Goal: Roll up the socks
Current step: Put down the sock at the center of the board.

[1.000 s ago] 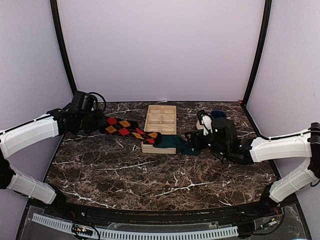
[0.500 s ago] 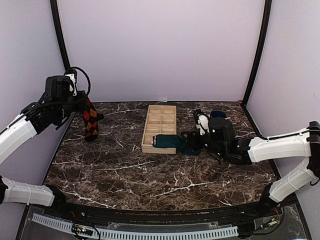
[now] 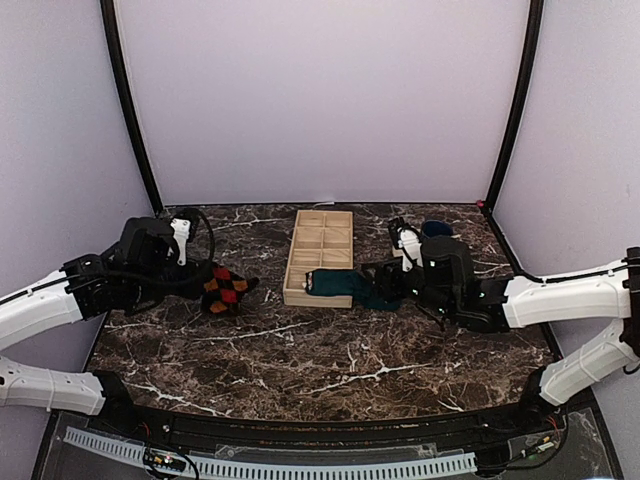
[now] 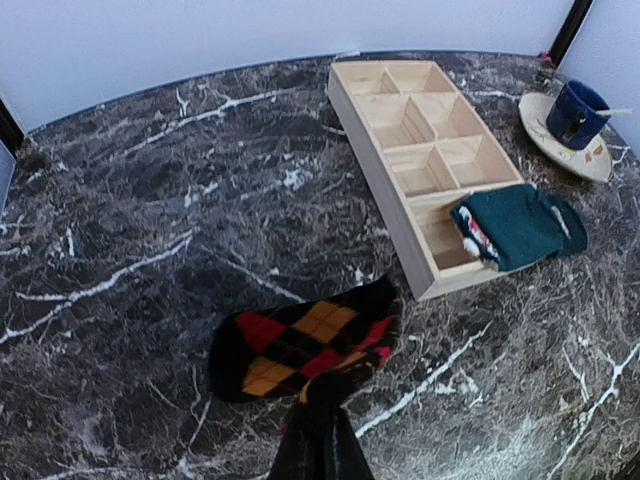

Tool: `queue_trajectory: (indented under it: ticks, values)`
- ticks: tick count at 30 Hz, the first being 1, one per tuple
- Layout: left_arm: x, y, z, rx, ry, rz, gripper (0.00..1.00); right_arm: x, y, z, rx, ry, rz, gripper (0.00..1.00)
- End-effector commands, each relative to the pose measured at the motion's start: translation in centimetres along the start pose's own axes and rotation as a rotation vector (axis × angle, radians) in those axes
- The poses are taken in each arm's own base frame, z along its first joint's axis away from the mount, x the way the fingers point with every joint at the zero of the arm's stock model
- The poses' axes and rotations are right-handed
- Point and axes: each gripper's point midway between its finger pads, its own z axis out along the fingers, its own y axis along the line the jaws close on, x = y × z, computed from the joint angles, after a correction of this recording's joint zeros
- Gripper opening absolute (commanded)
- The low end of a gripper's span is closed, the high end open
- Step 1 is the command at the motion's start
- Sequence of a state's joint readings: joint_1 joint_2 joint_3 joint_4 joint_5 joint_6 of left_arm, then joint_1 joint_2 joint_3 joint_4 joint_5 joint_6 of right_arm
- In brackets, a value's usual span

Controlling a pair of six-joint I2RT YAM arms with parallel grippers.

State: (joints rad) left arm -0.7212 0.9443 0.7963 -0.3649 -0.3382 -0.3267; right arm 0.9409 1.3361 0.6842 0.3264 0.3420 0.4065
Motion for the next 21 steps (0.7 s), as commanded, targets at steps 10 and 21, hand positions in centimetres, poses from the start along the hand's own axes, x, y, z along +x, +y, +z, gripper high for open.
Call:
queue_trajectory:
  ticks: [10, 21]
  values:
    - [-6.1, -3.7, -4.6, 0.132, -0.112, -0.015, 0.0, -0.2, 0.5, -0.2, 0.007, -0.004, -0.001, 0.66]
    - [-9.3, -9.9, -7.6, 0.412, -0.061, 0.02, 0.0, -1.3, 0.6, -0.5, 0.017, -0.026, -0.02, 0.66]
